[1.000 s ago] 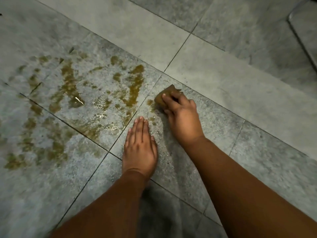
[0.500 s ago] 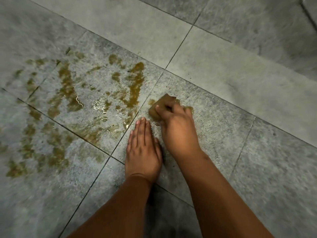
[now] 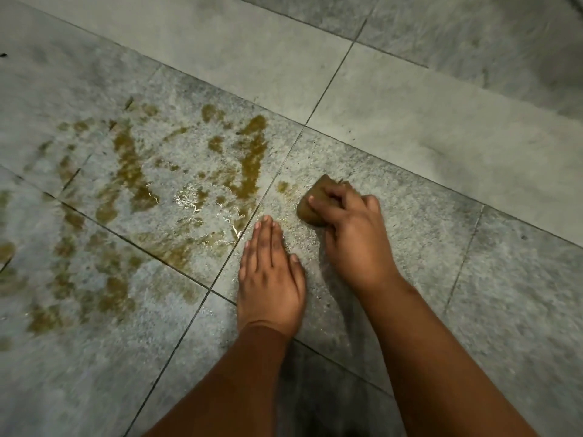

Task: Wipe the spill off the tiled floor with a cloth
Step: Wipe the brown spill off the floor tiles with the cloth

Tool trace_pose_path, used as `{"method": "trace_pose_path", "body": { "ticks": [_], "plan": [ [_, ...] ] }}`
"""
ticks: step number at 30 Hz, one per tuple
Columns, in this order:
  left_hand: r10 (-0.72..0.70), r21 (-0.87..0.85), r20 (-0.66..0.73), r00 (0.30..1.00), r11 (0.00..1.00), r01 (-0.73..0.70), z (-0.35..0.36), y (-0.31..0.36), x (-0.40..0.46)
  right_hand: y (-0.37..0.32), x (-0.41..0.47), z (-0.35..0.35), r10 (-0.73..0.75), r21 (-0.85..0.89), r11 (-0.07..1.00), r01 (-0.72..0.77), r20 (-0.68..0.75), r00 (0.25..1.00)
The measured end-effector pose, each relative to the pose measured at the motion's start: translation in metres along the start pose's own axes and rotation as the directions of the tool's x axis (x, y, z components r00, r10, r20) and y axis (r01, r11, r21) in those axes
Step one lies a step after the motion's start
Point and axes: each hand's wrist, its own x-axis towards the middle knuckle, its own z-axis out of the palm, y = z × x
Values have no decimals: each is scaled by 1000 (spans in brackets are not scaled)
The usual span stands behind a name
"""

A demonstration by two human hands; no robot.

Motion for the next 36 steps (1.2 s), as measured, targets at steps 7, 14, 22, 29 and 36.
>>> {"method": "trace_pose_path", "body": {
  "ticks": [7, 14, 22, 29, 36],
  "plan": [
    [5, 12, 5, 1000, 1000, -5, -1, 1, -2, -4, -20, -4, 114, -10, 993, -115, -72, 991],
    [4, 9, -2, 1000, 1000, -4, -2, 0, -3, -6, -49, -2, 242, 27, 970, -240, -126, 962],
    [-1, 10, -16, 1000, 1000, 1, 1, 0, -4, 10, 21, -7, 194, -16, 980, -197, -106, 975],
    [-1, -1, -1, 1000, 1000, 1, 0, 0, -3, -16, -72, 4, 302, 68, 953, -295, -194, 933],
    [2, 6, -14, 1000, 1000, -2, 1, -1, -3, 3, 29, 5, 206, -12, 977, -211, -163, 965]
  ]
}}
